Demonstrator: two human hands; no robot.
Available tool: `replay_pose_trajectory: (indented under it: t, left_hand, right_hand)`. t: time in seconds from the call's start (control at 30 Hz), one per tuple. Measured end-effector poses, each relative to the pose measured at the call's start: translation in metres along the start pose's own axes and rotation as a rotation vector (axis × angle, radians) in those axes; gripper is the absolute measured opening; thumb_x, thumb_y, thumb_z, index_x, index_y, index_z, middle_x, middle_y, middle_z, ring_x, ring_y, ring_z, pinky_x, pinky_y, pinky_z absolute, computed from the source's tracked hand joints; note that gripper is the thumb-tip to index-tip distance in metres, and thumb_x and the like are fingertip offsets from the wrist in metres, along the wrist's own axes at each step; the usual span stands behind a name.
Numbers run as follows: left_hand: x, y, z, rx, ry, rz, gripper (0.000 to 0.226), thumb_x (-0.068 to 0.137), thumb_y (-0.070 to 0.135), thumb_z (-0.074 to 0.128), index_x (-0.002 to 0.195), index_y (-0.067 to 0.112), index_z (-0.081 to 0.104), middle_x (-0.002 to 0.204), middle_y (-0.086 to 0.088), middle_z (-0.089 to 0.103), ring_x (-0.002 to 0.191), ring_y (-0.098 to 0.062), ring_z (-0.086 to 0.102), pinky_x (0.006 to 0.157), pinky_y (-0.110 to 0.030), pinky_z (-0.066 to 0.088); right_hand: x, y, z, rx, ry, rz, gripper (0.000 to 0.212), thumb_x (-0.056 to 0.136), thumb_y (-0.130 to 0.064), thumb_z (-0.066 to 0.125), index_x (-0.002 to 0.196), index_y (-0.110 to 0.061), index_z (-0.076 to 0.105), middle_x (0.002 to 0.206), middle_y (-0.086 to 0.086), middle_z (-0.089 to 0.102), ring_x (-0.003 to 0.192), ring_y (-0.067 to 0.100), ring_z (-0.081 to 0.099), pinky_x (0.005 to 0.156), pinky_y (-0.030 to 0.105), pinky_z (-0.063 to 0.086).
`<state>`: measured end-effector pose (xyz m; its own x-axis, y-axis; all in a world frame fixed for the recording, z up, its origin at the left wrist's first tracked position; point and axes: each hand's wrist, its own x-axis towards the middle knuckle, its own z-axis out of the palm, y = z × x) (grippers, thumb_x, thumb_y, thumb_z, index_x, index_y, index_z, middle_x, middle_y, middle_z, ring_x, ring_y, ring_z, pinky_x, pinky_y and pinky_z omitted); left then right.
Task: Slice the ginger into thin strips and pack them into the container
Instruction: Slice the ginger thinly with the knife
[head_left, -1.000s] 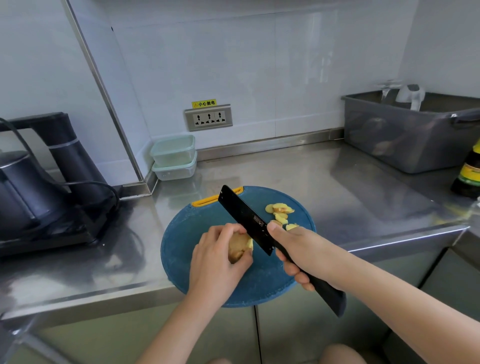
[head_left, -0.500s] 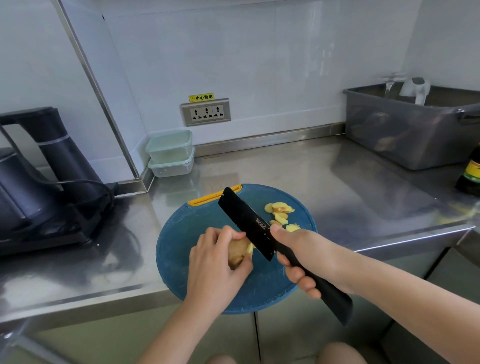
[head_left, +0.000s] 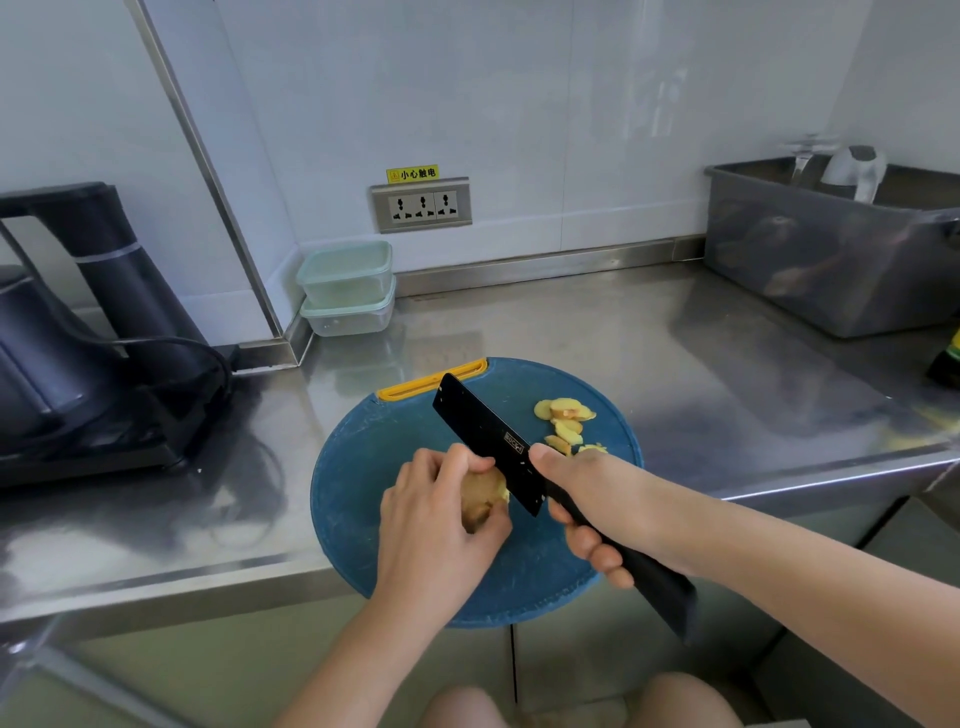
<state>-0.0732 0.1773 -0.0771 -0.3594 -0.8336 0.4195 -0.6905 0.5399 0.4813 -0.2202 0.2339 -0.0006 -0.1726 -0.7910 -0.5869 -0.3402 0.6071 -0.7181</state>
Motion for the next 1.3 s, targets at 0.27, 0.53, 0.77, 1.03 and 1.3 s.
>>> replay_pose_trajectory:
  t: [0.27, 0.53, 0.77, 1.03, 1.3]
  left_hand:
    - [0.0, 0.0, 0.0, 0.031, 0.027, 0.001, 0.032, 0.075, 0.034, 0.069, 0.104, 0.032, 0.054, 0.095, 0.011, 0.046, 0.091, -0.016, 0.048, 0.073, -0.03, 0.031]
    - [0.0, 0.003, -0.003, 0.044, -0.004, -0.065, 0.032, 0.078, 0.037, 0.064, 0.108, 0.033, 0.053, 0.097, 0.012, 0.043, 0.097, -0.016, 0.045, 0.076, -0.028, 0.028]
    - [0.0, -0.001, -0.003, -0.037, 0.011, -0.106, 0.03, 0.079, 0.039, 0.065, 0.105, 0.029, 0.054, 0.095, 0.008, 0.046, 0.096, -0.017, 0.047, 0.077, -0.031, 0.034]
    - [-0.004, 0.003, -0.002, -0.115, 0.099, -0.138, 0.03, 0.079, 0.04, 0.065, 0.106, 0.031, 0.054, 0.098, 0.011, 0.051, 0.099, -0.015, 0.047, 0.079, -0.03, 0.031]
    - [-0.009, 0.001, 0.004, -0.12, 0.194, -0.117, 0.033, 0.077, 0.034, 0.07, 0.107, 0.032, 0.054, 0.101, 0.014, 0.052, 0.099, -0.013, 0.045, 0.083, -0.029, 0.028]
  right_hand:
    - [0.013, -0.008, 0.012, -0.025, 0.027, 0.043, 0.051, 0.096, -0.06, 0.03, 0.076, -0.014, 0.041, 0.048, 0.002, 0.039, 0.038, 0.014, 0.032, 0.038, 0.022, 0.031]
    - [0.015, -0.007, 0.019, -0.038, 0.064, 0.01, 0.053, 0.098, -0.057, 0.028, 0.074, -0.012, 0.042, 0.05, 0.004, 0.041, 0.039, 0.017, 0.035, 0.04, 0.023, 0.033]
    - [0.026, -0.024, 0.035, -0.156, 0.106, 0.004, 0.061, 0.099, -0.054, 0.022, 0.078, -0.003, 0.047, 0.053, 0.01, 0.045, 0.042, 0.023, 0.04, 0.048, 0.031, 0.038]
    - [0.029, -0.024, 0.033, -0.163, 0.12, -0.03, 0.06, 0.099, -0.056, 0.024, 0.086, -0.003, 0.049, 0.053, 0.008, 0.045, 0.042, 0.02, 0.04, 0.044, 0.028, 0.038]
    - [0.023, 0.004, -0.008, -0.046, 0.057, -0.089, 0.051, 0.097, -0.058, 0.031, 0.072, -0.016, 0.043, 0.045, -0.003, 0.041, 0.035, 0.011, 0.034, 0.035, 0.019, 0.031]
